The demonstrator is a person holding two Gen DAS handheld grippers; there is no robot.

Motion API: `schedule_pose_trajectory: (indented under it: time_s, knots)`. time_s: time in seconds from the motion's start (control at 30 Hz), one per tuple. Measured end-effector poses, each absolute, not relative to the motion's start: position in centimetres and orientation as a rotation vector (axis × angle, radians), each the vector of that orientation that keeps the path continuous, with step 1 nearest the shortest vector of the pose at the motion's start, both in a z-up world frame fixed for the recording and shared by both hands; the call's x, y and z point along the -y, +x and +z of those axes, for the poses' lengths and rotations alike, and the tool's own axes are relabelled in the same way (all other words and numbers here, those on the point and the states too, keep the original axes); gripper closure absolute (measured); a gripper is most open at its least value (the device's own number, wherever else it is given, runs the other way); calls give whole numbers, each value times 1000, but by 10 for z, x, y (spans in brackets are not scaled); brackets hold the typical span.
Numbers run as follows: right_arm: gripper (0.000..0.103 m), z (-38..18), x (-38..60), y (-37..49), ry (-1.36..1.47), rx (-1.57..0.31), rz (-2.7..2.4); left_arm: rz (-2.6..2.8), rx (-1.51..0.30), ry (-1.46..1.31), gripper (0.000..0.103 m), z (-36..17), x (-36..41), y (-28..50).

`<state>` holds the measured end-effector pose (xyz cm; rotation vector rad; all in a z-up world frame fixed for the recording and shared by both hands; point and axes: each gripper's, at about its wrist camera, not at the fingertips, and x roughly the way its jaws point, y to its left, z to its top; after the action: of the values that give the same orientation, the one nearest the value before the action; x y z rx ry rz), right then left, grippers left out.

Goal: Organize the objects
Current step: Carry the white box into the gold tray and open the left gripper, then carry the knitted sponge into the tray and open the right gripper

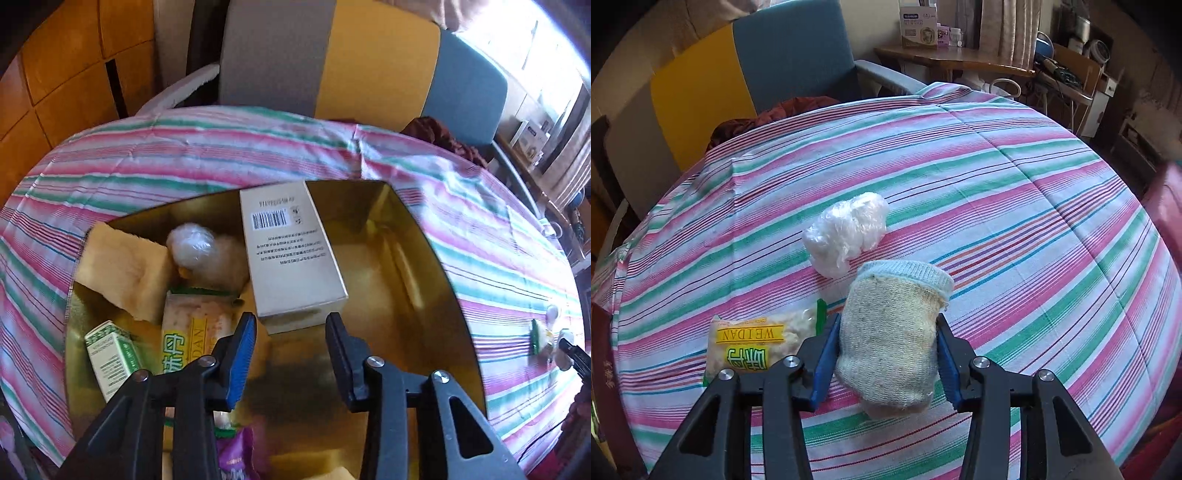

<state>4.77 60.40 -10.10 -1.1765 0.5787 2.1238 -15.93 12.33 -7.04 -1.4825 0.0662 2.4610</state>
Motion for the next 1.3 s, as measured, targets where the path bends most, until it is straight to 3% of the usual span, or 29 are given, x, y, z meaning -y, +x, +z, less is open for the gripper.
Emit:
schedule_pose_trajectory:
  time_s: [0.5,1.3]
  knots:
    - [54,-101,-602,49,-1172,-568,2126,2607,-87,-1121,63,-3,-102,-67]
    - [54,-73,-572,45,-1081,-506,2275,2626,-115,-1050,63,-5,-78,-27]
